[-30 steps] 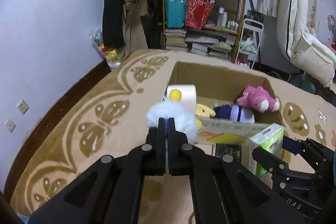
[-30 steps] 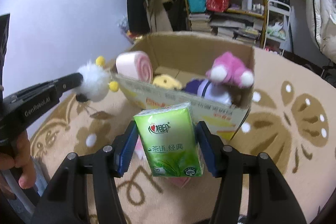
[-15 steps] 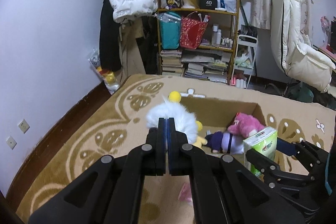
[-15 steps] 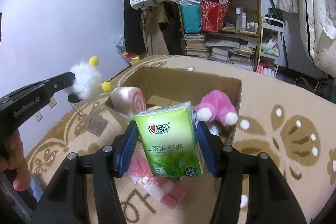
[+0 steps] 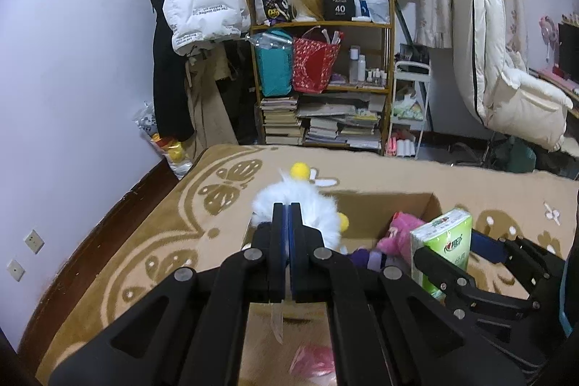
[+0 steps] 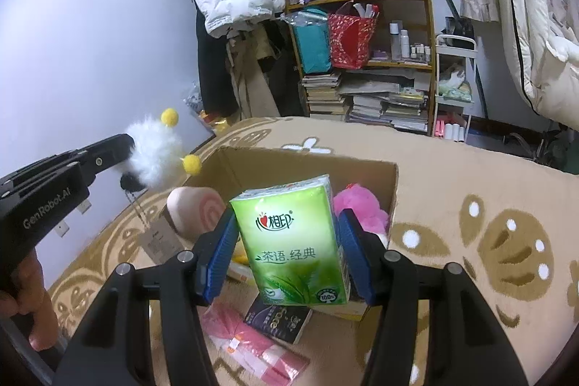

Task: Organize soft objects
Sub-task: 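Lift the green tissue pack with the right gripper while the left grasps the white plush keychain, then open both grippers over the box to drop the tissue pack and keychain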

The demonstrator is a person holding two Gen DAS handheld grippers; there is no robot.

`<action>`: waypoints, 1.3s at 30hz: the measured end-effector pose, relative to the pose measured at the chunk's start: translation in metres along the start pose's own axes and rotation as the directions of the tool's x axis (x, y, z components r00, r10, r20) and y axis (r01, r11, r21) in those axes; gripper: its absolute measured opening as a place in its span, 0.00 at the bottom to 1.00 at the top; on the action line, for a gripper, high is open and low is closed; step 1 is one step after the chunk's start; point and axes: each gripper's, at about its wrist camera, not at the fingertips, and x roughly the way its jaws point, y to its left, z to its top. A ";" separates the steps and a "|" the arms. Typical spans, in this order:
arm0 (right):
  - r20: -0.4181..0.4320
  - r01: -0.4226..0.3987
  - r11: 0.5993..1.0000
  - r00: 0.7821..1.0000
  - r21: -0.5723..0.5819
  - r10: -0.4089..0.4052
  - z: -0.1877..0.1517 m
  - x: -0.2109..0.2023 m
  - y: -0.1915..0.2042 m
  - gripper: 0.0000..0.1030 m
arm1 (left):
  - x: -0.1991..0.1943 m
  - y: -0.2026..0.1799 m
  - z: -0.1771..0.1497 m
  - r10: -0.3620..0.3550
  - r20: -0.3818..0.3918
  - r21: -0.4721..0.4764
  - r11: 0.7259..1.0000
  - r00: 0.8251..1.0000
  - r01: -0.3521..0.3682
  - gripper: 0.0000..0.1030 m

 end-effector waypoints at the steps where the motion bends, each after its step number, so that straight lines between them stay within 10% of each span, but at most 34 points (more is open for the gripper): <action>1: 0.010 0.002 1.000 1.000 0.001 -0.002 0.002 0.000 -0.001 0.58 | 0.001 -0.001 0.001 -0.003 0.005 -0.004 1.000 1.000 0.004 0.01; 17: 0.044 -0.002 1.000 0.999 0.023 0.001 0.016 0.011 -0.014 0.59 | 0.035 -0.016 -0.001 -0.041 -0.026 -0.068 0.997 0.999 0.039 0.06; 23: 0.013 0.013 0.999 1.000 0.049 -0.014 0.014 0.022 -0.024 0.65 | 0.042 -0.016 -0.006 0.048 -0.067 -0.015 0.999 0.997 -0.050 0.25; 34: 0.008 0.028 0.995 1.000 0.100 -0.029 0.009 0.015 -0.032 0.99 | 0.016 0.014 -0.002 0.179 -0.028 -0.013 0.984 0.983 -0.179 0.96; 39: 0.007 0.046 0.995 0.999 0.092 -0.046 0.005 0.007 -0.030 1.00 | -0.001 0.029 -0.001 0.201 -0.025 -0.042 0.979 0.979 -0.201 0.99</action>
